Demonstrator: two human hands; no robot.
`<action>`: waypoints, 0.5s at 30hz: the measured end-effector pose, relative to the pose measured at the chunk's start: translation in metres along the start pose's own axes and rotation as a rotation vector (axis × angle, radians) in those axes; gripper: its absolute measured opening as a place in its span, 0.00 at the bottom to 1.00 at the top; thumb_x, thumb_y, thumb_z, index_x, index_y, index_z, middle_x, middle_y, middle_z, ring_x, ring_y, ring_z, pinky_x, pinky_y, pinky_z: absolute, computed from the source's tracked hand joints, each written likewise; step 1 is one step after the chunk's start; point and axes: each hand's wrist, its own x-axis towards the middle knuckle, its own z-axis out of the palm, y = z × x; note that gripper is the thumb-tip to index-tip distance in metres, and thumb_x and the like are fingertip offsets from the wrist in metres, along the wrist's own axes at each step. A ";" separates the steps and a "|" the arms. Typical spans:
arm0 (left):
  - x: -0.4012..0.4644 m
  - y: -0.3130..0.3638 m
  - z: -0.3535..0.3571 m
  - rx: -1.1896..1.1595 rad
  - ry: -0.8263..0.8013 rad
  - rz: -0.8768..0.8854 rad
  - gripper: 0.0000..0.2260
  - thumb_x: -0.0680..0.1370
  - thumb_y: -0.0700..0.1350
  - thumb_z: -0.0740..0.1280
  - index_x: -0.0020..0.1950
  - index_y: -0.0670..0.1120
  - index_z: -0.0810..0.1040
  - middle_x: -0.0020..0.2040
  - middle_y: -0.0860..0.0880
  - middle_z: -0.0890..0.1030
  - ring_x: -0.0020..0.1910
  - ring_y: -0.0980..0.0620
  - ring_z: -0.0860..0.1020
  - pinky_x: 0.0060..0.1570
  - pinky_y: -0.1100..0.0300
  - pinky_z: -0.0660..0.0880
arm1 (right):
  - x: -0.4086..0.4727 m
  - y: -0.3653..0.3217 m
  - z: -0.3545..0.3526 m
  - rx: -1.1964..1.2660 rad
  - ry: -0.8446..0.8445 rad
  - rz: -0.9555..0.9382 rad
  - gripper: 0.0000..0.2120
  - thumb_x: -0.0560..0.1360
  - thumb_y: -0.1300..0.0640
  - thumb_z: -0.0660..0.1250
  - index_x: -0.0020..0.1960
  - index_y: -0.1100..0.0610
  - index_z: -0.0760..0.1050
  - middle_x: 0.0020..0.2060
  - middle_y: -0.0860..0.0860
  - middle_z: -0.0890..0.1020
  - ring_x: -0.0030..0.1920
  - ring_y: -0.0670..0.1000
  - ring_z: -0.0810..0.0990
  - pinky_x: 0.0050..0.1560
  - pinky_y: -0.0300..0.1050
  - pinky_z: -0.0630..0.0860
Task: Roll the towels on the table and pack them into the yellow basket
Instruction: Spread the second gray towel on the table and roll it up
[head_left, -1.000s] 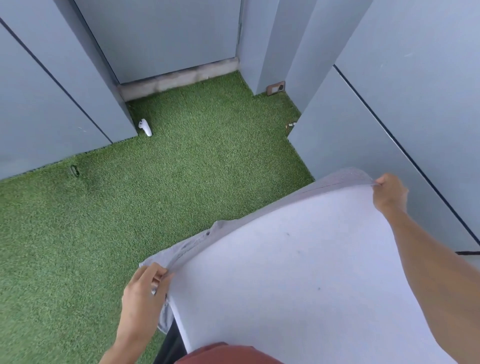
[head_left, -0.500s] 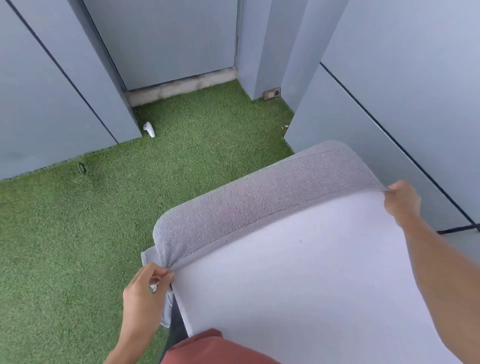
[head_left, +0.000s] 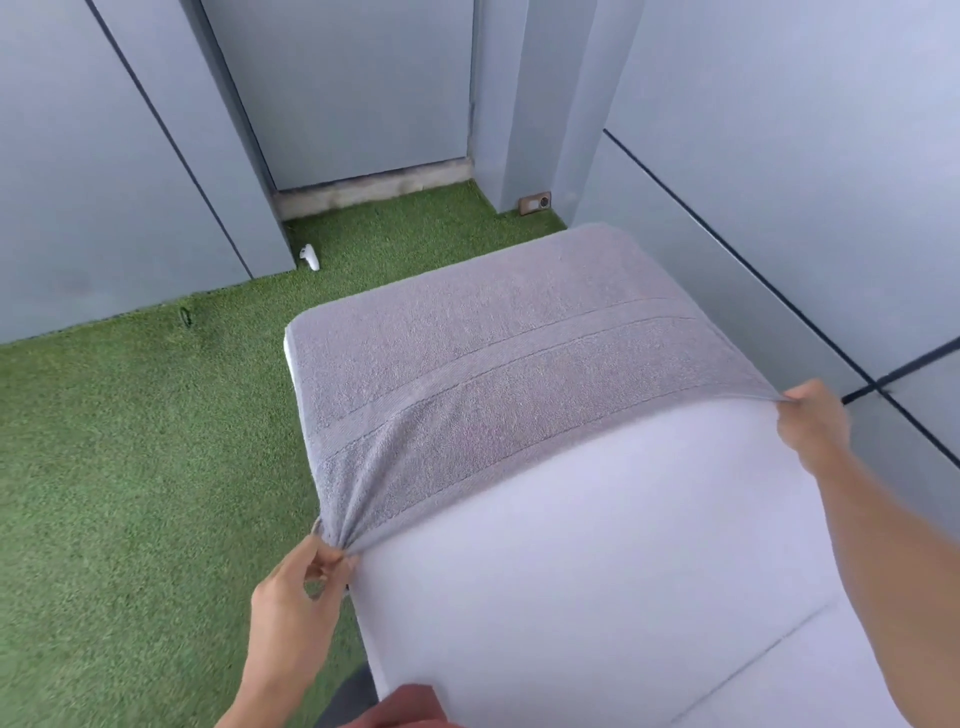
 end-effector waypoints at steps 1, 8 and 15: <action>-0.015 0.001 0.003 0.011 0.003 0.010 0.11 0.72 0.40 0.74 0.34 0.49 0.75 0.35 0.56 0.81 0.41 0.62 0.78 0.39 0.76 0.68 | -0.005 0.014 -0.003 0.013 0.000 -0.001 0.04 0.73 0.65 0.61 0.41 0.64 0.72 0.34 0.61 0.73 0.42 0.61 0.76 0.38 0.46 0.67; -0.139 -0.010 0.028 0.050 0.006 0.031 0.12 0.71 0.41 0.74 0.34 0.48 0.73 0.34 0.56 0.81 0.38 0.62 0.79 0.36 0.71 0.69 | -0.044 0.131 -0.030 0.082 -0.001 -0.009 0.06 0.76 0.60 0.60 0.47 0.61 0.74 0.42 0.59 0.78 0.43 0.57 0.74 0.41 0.45 0.66; -0.299 -0.007 0.057 -0.019 0.057 -0.014 0.11 0.72 0.40 0.74 0.34 0.46 0.74 0.31 0.54 0.81 0.36 0.61 0.79 0.36 0.73 0.68 | -0.103 0.251 -0.067 0.109 0.013 -0.107 0.08 0.73 0.65 0.57 0.36 0.56 0.67 0.36 0.51 0.71 0.35 0.55 0.67 0.29 0.45 0.63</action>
